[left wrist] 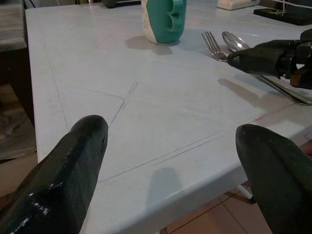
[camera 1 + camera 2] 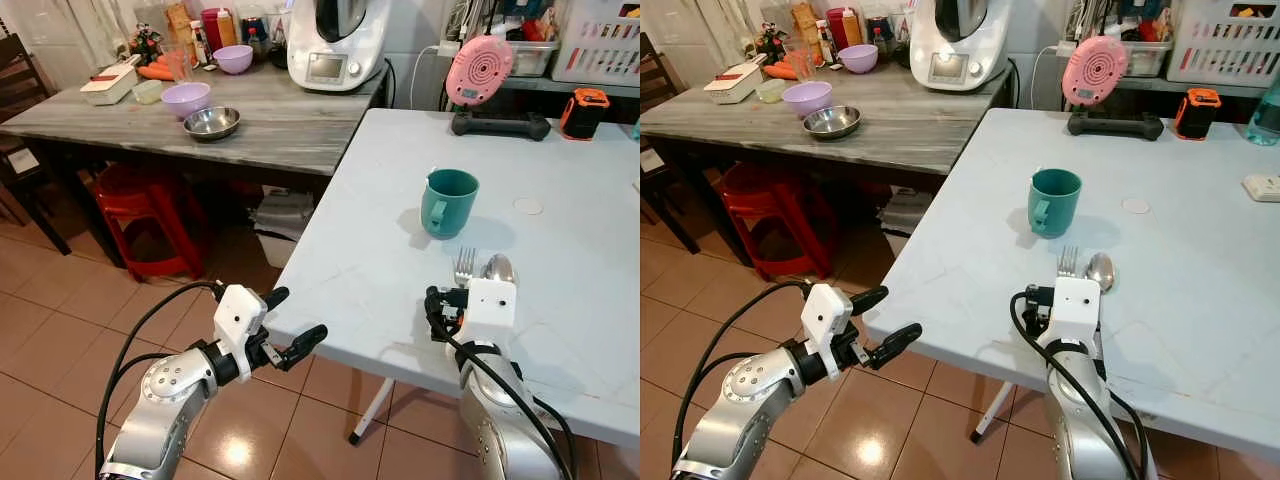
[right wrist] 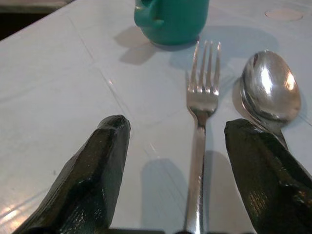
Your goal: Setting the table
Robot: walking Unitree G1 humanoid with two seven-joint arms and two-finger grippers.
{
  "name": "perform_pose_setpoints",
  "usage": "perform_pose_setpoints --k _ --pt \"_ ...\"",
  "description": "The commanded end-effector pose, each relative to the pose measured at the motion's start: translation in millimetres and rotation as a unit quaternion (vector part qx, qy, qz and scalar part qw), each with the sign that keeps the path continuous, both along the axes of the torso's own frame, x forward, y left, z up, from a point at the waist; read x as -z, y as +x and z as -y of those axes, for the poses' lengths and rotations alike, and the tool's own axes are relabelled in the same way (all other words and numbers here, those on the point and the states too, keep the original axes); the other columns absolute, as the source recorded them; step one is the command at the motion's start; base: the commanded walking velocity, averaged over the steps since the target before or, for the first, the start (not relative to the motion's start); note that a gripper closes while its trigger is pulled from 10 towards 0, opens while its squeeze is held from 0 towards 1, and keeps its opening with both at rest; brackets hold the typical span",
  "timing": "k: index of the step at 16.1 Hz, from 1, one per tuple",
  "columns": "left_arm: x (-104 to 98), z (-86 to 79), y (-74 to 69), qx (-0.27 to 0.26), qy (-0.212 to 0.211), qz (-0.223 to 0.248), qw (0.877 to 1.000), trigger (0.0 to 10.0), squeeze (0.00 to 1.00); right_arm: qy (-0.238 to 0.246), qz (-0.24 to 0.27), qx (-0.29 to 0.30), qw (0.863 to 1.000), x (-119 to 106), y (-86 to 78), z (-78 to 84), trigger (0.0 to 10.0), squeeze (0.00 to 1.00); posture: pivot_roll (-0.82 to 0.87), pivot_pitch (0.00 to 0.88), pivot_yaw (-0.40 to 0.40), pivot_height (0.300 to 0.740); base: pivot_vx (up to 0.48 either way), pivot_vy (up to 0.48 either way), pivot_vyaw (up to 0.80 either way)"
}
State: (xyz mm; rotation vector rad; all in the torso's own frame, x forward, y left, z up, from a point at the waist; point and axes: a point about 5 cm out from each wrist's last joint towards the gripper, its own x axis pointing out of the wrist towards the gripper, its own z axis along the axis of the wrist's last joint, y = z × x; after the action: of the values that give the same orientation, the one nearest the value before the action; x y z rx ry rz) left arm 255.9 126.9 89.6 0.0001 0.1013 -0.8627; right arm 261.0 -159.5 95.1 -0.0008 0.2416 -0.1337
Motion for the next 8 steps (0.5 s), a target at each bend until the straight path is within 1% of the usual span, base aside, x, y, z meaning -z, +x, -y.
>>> perform_pose_setpoints --k 1,3,6,8 --pt "-3.1 -1.8 0.2 0.0 0.002 0.008 1.0 10.0 0.0 0.002 -0.018 0.008 1.0 4.9 -0.9 1.1 10.0 0.0 -0.09 0.0 0.082 0.74 0.0 0.0 0.0" --pt "-2.5 -2.0 0.5 0.001 0.002 0.009 1.0 10.0 0.0 0.013 -0.025 0.023 0.999 6.3 -0.5 6.3 10.0 0.0 -0.09 0.0 0.084 0.74 0.0 0.0 0.0" --pt "-2.9 -1.5 0.7 0.006 0.003 0.012 1.0 10.0 0.0 0.014 -0.026 0.024 0.999 6.9 0.4 8.7 10.0 0.0 -0.09 0.0 0.087 0.74 0.0 0.0 0.0" --pt "-4.4 -0.8 0.8 0.018 0.008 0.015 1.0 10.0 0.0 0.016 -0.025 0.025 0.999 5.1 4.9 10.1 10.0 0.0 -0.09 0.0 0.092 0.74 0.0 0.0 0.0"
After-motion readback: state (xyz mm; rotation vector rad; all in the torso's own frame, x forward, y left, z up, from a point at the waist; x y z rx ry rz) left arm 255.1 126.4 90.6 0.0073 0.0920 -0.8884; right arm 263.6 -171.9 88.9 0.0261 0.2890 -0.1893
